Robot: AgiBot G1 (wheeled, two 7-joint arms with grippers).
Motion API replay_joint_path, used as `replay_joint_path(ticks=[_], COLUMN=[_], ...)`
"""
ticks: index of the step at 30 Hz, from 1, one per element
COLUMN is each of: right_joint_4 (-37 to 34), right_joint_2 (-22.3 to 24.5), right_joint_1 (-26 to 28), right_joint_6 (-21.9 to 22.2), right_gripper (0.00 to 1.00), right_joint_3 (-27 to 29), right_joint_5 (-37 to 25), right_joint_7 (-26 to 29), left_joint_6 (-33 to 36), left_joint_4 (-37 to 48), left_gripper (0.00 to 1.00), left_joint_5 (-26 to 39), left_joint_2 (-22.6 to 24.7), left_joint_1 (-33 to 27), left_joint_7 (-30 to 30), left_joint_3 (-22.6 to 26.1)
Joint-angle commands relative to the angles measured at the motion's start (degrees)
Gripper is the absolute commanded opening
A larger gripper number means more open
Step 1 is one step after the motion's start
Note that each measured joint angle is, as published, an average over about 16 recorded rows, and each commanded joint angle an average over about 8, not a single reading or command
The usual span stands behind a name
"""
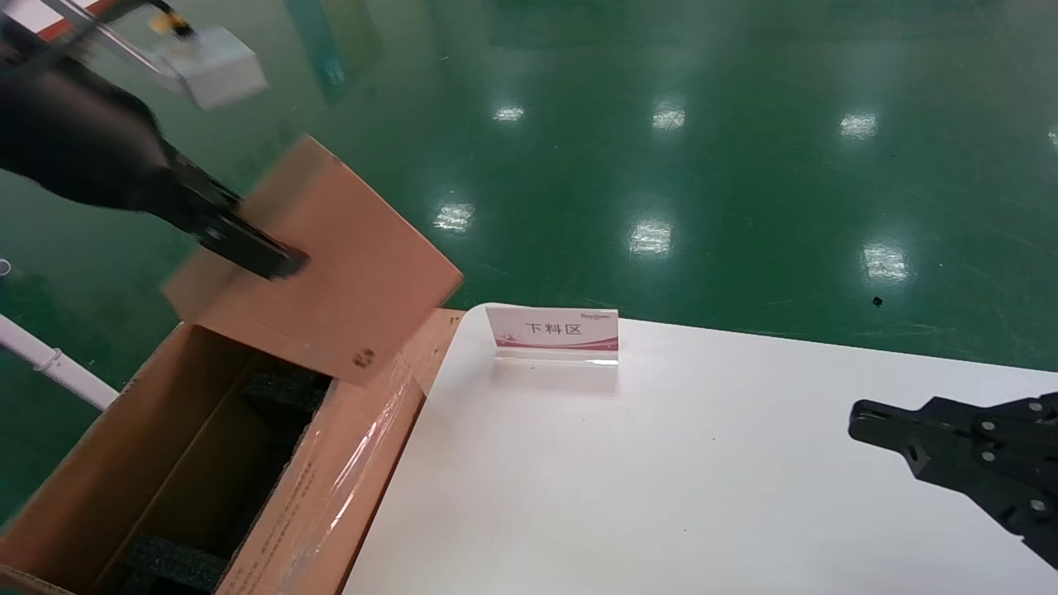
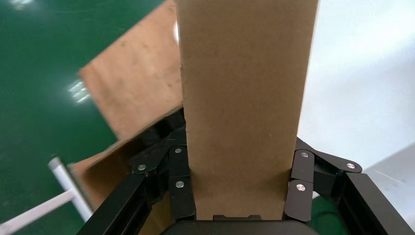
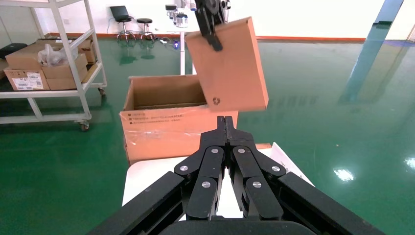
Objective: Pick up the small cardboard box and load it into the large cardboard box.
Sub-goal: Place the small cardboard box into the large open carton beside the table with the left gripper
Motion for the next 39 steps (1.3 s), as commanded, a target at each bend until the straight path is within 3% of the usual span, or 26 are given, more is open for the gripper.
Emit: replay_joint_path(ticks=[1,9,11,18,19,27,39], right_joint_4=[0.0,0.0,0.0,0.0,0.0,0.0,0.0], right_joint_2=[0.0,0.01,0.02,0.03,0.03,0.04,0.05], right_joint_1=[0.0,0.01,0.01,0.01,0.01,0.02,0.03], right_joint_6=[0.0,0.01,0.02,0.03,0.03,0.04,0.06], right_gripper=[0.0,0.0,0.06,0.93,1.0,1.0,1.0], right_joint_3=[-0.01,-0.03,-0.04,-0.06,-0.07,-0.09,-0.13], right_joint_5=[0.0,0.02,0.03,0.04,0.04,0.06,0.09], right_joint_7=[0.0,-0.02,-0.02,-0.03,-0.03,-0.05,-0.07], left_joint_6=[0.66,0.87,0.94,0.62,0.54,-0.53,-4.97], left_joint_4=[1.14,2.19,2.27,3.59,3.84,5.49,7.59], left_gripper=[0.0,0.0,0.0,0.0,0.0,0.0,0.0], left_joint_5=[0.62,-1.08,-1.53,-1.96,-2.15,-4.12,-2.94], left_joint_2=[-0.22,-1.43,-1.4,-1.42,-1.52,-2.8,-3.5], left_joint_1=[-2.31,-6.94,-7.02,-7.49,-7.5,-5.49,0.68], left_joint_7=[0.09,-0.65,-0.97,-1.58,-1.66,-2.83,-4.72], left_joint_3=[1.04,8.46,11.35,21.17,22.22,28.15,31.35])
